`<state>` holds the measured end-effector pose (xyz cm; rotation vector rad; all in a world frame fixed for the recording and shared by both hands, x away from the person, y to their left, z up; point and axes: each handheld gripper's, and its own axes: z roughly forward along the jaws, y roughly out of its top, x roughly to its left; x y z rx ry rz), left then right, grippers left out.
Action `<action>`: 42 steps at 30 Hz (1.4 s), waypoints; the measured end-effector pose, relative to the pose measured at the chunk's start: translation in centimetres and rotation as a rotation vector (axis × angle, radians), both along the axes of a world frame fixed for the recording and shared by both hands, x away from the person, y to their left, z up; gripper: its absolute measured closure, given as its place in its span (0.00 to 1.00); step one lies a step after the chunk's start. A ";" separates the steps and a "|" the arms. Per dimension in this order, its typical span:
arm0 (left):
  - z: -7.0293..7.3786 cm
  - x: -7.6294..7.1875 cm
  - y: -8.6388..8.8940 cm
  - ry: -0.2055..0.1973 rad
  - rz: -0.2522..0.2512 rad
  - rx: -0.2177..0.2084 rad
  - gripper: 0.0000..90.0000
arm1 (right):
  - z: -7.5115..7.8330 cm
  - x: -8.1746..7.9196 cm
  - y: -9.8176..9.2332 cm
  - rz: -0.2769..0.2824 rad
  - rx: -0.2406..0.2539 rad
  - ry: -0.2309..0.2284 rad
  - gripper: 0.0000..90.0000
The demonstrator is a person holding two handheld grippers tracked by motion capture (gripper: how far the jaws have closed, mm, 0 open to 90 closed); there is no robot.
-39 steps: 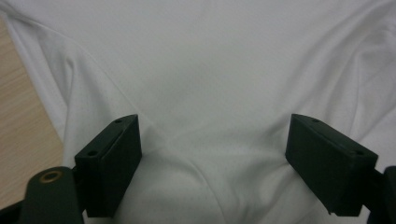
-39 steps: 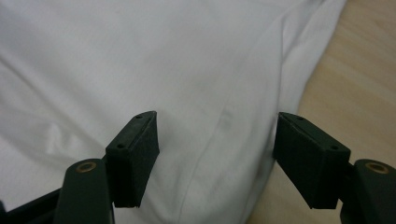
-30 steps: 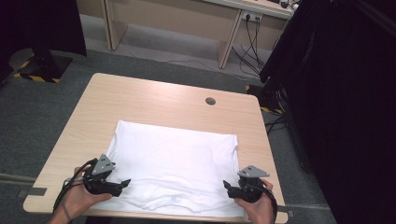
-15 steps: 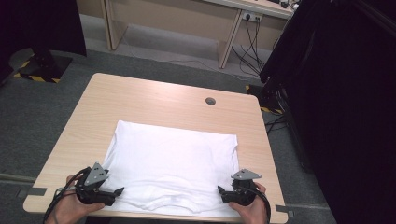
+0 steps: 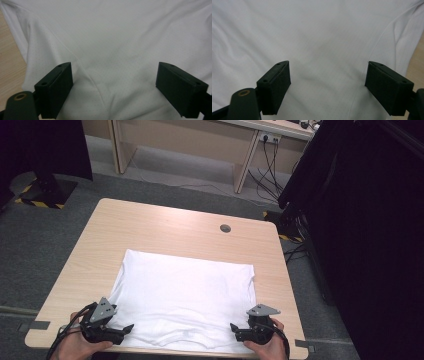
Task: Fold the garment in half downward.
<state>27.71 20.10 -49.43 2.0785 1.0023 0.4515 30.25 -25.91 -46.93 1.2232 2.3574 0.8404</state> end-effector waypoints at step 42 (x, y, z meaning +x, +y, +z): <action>0.2 4.8 -1.1 -0.001 0.033 0.041 0.09 | -0.6 4.4 0.7 0.005 -0.034 -0.027 0.16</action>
